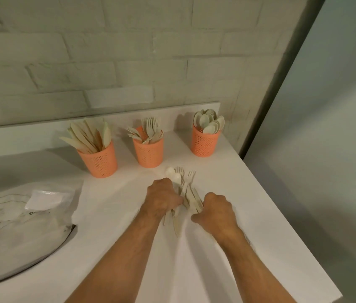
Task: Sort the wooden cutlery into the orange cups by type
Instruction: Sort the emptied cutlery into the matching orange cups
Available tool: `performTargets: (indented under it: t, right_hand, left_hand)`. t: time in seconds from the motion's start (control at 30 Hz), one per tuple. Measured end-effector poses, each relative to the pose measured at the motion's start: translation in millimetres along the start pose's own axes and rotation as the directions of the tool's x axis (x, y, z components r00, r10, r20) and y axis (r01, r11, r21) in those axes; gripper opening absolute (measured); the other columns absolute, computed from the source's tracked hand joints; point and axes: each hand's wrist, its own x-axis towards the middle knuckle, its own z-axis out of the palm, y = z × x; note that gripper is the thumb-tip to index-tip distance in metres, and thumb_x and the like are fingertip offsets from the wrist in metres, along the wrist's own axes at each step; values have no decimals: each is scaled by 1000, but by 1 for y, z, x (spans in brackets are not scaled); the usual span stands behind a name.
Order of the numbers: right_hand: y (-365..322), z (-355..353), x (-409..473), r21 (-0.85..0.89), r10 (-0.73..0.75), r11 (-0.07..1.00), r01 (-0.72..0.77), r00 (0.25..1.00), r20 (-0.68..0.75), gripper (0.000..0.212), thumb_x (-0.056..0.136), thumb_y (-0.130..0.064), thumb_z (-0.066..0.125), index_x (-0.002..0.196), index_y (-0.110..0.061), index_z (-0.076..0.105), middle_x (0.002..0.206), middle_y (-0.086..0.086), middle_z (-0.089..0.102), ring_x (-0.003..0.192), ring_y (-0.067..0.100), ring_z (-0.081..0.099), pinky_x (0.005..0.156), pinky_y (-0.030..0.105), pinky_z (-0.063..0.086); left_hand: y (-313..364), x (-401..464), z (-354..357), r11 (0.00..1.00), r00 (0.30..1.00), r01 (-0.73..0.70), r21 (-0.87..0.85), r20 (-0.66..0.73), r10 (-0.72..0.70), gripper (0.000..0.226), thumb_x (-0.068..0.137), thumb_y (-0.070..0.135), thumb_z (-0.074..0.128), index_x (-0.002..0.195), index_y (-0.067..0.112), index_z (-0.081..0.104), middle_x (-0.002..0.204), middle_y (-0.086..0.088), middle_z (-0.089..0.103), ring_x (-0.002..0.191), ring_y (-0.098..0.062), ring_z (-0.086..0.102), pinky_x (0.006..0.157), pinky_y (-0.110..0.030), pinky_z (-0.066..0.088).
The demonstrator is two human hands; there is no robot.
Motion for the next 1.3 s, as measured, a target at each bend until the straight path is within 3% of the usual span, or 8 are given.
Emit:
performTargets:
  t: [0.2, 0.47, 0.57, 0.73, 0.9, 1.07, 1.2, 1.3]
  right_hand:
    - [7, -7, 9, 22, 35, 999, -36, 999, 37, 30, 82, -13, 69, 71, -17, 41, 74, -2, 50, 70, 18, 55, 46, 23, 33]
    - [9, -7, 9, -40, 57, 998, -53, 993, 100, 32, 84, -8, 64, 71, -17, 36, 75, -3, 45, 71, 15, 50, 48, 21, 35]
    - [9, -6, 6, -48, 48, 998, -43, 991, 124, 5, 88, -8, 55, 90, -11, 51, 82, -2, 49, 81, 19, 53, 64, 24, 46]
    - [11, -10, 3, 56, 96, 993, -102, 991, 89, 29, 94, -16, 44, 121, -9, 54, 113, 7, 60, 102, 26, 58, 78, 30, 46]
    - [30, -8, 13, 395, 83, 912, -112, 992, 90, 18, 94, -22, 42, 104, -13, 54, 89, 1, 55, 76, 20, 54, 59, 29, 44]
    - [42, -8, 18, 601, 72, 798, -47, 997, -17, 28, 92, -40, 66, 81, -14, 62, 68, 2, 58, 54, 16, 52, 47, 26, 44]
    - [38, -11, 21, 714, 4, 697, 67, 995, -98, 32, 91, -43, 69, 70, -19, 62, 53, -1, 54, 45, 14, 50, 53, 29, 44]
    - [23, -13, 20, 819, -63, 554, 151, 988, -140, 24, 89, -41, 72, 67, -31, 67, 48, -12, 50, 42, 4, 43, 52, 27, 38]
  left_hand:
    - [1, -1, 1, 999, 999, 31, 16, 9, -31, 41, 80, 24, 67, 117, 7, 58, 94, -2, 58, 102, -23, 64, 73, -25, 47]
    - [2, 5, 11, 995, 995, 40, 95, -90, -32, 43, 82, 7, 62, 124, 3, 54, 120, -10, 62, 110, -28, 62, 84, -31, 54]
    - [1, 2, 13, 990, 997, 56, 130, -61, -48, 45, 79, 10, 63, 123, 3, 55, 114, -9, 64, 104, -27, 64, 76, -31, 54]
    - [-1, 0, 20, 977, 993, 115, 177, -47, -108, 45, 79, 18, 58, 122, 5, 56, 116, -9, 60, 108, -27, 59, 86, -37, 56]
    - [3, -3, 31, 934, 986, 165, 316, -90, -144, 42, 86, 17, 57, 127, 11, 46, 125, -8, 49, 115, -24, 48, 85, -37, 46]
    - [1, -9, 28, 894, 994, 108, 435, -69, -87, 34, 84, 18, 49, 118, 17, 45, 112, -3, 58, 95, -23, 46, 78, -39, 35]
    - [-7, -17, 20, 964, 999, 40, 261, -45, -29, 28, 93, 19, 40, 118, 11, 47, 117, -7, 60, 107, -27, 58, 86, -38, 45]
    - [-17, -23, 10, 996, 998, -54, 71, -14, 56, 27, 96, 17, 35, 122, 10, 41, 106, -8, 59, 93, -27, 58, 75, -35, 44]
